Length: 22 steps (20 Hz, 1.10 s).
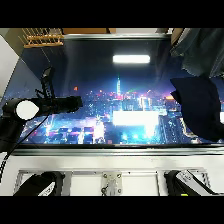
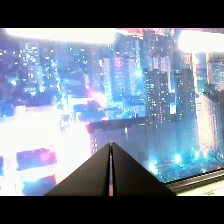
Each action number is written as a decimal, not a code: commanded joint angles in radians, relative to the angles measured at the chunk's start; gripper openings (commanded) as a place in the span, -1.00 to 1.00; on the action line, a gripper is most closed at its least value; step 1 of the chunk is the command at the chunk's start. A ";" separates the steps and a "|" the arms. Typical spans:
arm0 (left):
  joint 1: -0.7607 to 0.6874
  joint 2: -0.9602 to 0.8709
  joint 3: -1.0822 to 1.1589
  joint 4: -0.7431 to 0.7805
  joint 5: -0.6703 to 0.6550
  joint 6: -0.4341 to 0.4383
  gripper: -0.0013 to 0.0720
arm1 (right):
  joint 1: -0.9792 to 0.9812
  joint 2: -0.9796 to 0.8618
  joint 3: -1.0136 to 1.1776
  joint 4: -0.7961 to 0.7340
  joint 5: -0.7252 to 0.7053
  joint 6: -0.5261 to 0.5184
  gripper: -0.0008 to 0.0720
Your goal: Fold the clothes and pants, and hang the long-sleeved shirts on hangers.
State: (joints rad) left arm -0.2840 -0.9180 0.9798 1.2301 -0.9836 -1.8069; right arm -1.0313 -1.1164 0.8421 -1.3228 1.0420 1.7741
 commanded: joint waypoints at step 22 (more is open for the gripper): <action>-0.001 0.000 0.001 0.001 0.000 0.000 -0.95 | 0.875 0.256 0.127 0.311 0.021 -0.286 0.93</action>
State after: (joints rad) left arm -0.2840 -0.9180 0.9798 1.2312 -0.9836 -1.8065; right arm -0.2928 -0.8612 0.9684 -1.0241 1.0626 1.4921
